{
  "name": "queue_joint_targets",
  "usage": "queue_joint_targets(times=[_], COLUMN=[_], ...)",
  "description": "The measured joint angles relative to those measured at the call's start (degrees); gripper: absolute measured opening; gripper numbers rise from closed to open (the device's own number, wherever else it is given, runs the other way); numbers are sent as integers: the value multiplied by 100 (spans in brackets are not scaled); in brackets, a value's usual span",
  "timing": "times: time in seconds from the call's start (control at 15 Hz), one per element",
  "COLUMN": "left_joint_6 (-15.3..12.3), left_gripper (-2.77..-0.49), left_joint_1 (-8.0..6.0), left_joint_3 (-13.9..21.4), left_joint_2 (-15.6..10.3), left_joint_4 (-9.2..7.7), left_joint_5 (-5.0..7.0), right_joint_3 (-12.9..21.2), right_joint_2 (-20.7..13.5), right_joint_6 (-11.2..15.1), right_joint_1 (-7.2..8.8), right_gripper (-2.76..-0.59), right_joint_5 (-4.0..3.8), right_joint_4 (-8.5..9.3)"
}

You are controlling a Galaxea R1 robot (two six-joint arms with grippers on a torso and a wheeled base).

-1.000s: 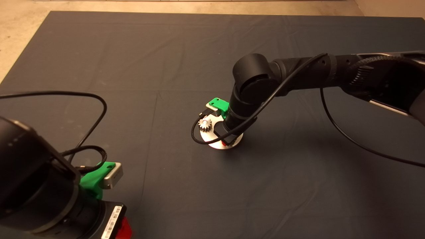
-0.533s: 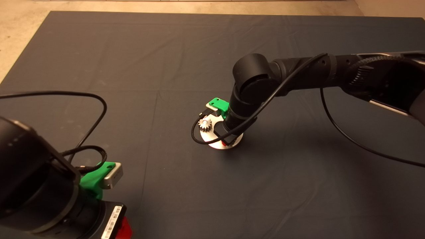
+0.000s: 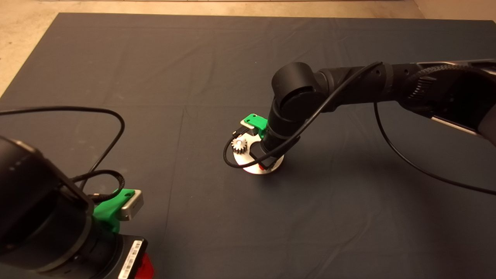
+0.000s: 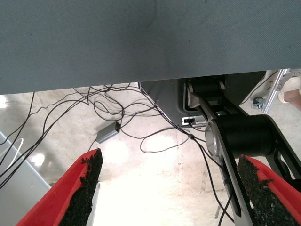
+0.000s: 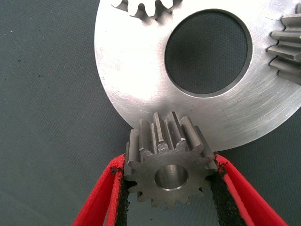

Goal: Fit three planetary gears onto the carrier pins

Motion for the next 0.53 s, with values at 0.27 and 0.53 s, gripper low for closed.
queue_joint_targets(times=[0.27,0.53], left_joint_6=[0,0], left_gripper=[-122,-122], left_joint_1=[0,30], left_joint_3=[0,0], left_joint_2=[0,-1], left_joint_4=[0,0], left_joint_5=[0,-2], right_joint_3=[-5,-5], right_joint_2=[-11,-11], right_joint_6=[-13,-46], right_joint_1=[39,45], right_gripper=[-230,-230], right_joint_5=[0,-2], right_joint_4=[-2,-4])
